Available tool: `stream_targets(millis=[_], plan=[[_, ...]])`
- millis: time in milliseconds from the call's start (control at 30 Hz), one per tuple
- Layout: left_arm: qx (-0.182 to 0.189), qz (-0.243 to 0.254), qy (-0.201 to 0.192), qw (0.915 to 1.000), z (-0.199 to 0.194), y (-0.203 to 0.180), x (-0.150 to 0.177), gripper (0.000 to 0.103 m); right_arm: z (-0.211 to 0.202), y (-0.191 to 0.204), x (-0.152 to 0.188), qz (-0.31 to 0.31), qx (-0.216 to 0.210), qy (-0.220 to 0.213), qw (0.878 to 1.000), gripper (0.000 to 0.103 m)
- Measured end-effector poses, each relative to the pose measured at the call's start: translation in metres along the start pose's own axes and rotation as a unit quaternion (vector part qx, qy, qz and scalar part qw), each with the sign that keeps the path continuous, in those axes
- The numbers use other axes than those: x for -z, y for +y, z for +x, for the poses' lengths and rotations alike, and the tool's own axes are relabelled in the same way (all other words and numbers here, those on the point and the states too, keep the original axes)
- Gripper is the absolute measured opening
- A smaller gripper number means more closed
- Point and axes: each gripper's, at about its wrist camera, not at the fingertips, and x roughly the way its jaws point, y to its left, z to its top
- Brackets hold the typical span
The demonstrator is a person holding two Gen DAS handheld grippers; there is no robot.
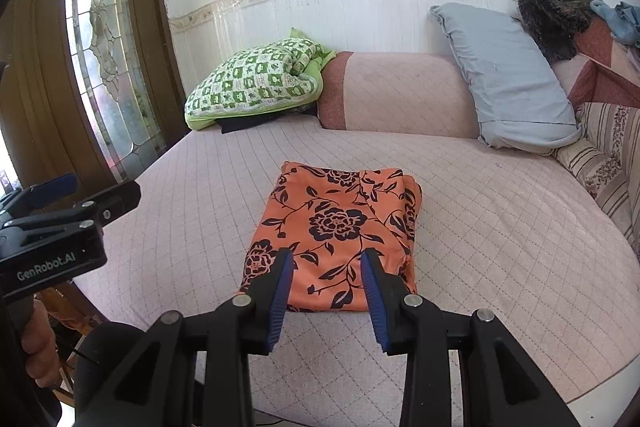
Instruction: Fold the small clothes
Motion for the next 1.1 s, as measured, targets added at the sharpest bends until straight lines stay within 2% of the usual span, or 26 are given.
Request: stream_targets(millis=[133, 333, 733, 1100], plan=[[-0.002, -0.003, -0.005, 1.0000, -0.006, 0.003, -0.001, 0.099, -0.003, 0.001, -0.002, 0.000, -0.002, -0.002, 1.000, 0.039], [0.005, 0.003, 0.012, 0.9999, -0.007, 0.002, -0.003, 0.099, -0.003, 0.005, -0.003, -0.003, -0.005, 0.000, 1.000, 0.039], [0.013, -0.002, -0.017, 0.9998, -0.024, 0.012, -0.018, 0.099, 0.000, 0.011, -0.015, -0.012, -0.008, -0.001, 1.000, 0.039], [0.002, -0.019, -0.036, 0.9992, -0.033, 0.031, -0.039, 0.099, 0.006, 0.025, -0.041, -0.024, -0.015, -0.011, 1.000, 0.039]])
